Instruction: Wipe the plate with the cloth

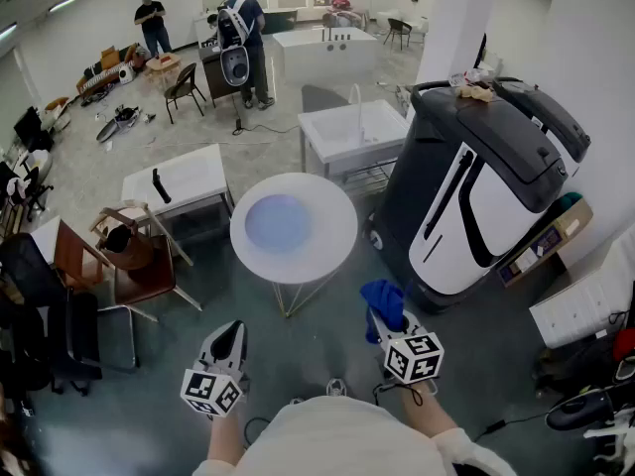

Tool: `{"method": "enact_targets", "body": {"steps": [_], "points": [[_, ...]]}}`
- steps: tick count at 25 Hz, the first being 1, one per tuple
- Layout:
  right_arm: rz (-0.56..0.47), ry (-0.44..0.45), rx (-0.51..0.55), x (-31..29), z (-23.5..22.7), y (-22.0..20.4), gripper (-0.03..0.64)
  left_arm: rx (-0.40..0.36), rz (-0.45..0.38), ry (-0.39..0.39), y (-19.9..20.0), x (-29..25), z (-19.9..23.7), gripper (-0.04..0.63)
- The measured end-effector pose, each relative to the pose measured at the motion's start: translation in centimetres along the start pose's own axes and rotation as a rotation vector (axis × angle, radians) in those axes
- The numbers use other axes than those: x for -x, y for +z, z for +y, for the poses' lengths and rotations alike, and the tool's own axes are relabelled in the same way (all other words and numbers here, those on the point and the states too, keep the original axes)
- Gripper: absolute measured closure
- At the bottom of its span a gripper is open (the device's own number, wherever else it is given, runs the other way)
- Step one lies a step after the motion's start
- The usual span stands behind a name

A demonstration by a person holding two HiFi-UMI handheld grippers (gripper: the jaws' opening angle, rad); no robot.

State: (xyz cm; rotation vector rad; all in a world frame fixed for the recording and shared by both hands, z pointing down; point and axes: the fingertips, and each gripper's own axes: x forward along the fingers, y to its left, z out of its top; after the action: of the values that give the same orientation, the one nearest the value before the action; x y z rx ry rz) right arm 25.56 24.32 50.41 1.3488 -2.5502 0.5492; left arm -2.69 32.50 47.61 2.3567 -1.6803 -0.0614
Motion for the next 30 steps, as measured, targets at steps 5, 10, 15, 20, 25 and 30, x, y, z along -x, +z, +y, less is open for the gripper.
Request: {"method": "enact_targets", "body": {"steps": [5,10,15,20,25,30], "points": [[0.007,0.008,-0.005,-0.2,-0.7,0.1,0.532,0.000,-0.006,-0.004,0.4,-0.5,-0.5,0.561],[0.010,0.035,0.000,-1.1,-2.2,0.6,0.532,-0.004,-0.001,-0.008,0.0,-2.2,-1.3,0.561],[0.009,0.096,-0.009,-2.4,-3.1,0.7,0.532,-0.014,-0.005,-0.010,-0.7,-3.7,-1.9,0.561],[0.037,0.128,0.009,-3.5,-3.5,0.4,0.531,-0.051,0.007,-0.017,-0.5,-4.9,-2.8,0.561],[0.065,0.149,0.001,-4.7,-3.4,0.1,0.532,-0.033,0.021,-0.033,-0.9,-5.6,-2.6,0.561],[0.065,0.143,-0.002,-7.0,-3.1,0.8,0.531,0.003,0.015,-0.039,-0.6,-7.2,-0.5,0.561]]}}
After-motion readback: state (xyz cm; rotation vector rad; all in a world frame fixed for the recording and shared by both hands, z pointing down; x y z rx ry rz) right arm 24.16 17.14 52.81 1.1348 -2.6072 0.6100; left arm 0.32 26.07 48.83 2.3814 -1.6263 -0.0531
